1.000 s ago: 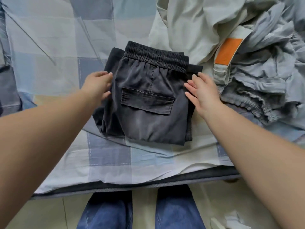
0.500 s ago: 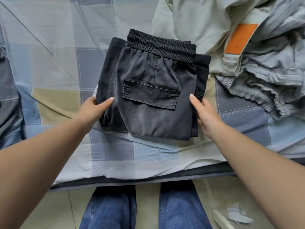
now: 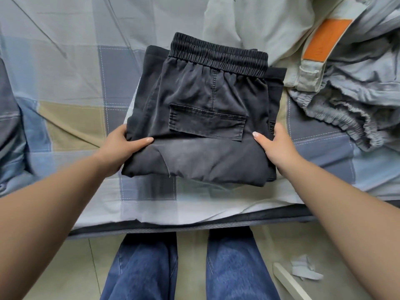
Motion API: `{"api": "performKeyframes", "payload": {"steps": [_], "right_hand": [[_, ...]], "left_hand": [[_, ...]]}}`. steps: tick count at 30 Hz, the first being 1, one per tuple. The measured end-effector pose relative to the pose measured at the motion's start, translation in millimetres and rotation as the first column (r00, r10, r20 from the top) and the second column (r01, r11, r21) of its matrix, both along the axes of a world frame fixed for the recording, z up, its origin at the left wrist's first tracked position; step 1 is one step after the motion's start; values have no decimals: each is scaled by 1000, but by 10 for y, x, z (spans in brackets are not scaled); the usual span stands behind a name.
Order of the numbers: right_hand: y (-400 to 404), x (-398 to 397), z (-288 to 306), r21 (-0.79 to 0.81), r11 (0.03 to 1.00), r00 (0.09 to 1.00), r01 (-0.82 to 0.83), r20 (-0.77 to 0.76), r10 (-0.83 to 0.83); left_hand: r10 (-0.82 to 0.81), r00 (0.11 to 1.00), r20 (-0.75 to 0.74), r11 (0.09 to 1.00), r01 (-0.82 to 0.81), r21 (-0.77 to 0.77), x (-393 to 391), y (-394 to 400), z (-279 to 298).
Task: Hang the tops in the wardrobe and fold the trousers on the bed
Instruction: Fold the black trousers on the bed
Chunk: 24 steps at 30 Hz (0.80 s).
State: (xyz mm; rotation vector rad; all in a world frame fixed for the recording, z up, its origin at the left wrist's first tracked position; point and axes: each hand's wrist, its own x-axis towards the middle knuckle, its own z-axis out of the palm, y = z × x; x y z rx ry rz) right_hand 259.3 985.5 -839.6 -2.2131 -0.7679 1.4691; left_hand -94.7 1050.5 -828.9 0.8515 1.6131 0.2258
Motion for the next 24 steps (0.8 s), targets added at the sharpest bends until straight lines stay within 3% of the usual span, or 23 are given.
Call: {"api": "performKeyframes", "payload": {"steps": [4,7,10,12,15,17,21,24], "right_hand": [[-517,25,17,-110,994,993,-2,-113,-11],[-826,-45,-13,-182,982,994,52,-82,-68],[-1044,-131,-45,-221,967,990,126,83,-110],[-1223,-198,9,-180,974,967,141,237,-97],[-1572,-303,170,-122,986,913,110,404,-52],[-1807,-386,262,-120,988,910,96,412,-39],[-2111,-516,336,-157,982,924,100,381,-33],[-2161,-562,319,-185,974,923,131,381,-52]], "left_hand": [[-21,1000,15,993,23,-117,-102,-639,131],[-89,989,-115,983,69,-169,-87,-1096,114],[-19,976,-215,982,-23,-190,-59,-1430,54],[45,943,-330,990,-85,-110,-35,-1604,57],[10,857,-516,1000,0,21,-35,-1829,89],[0,843,-538,998,33,53,-38,-1955,119],[110,877,-468,994,-91,63,34,-2081,161],[-57,883,-466,998,49,-31,109,-2170,146]]}}
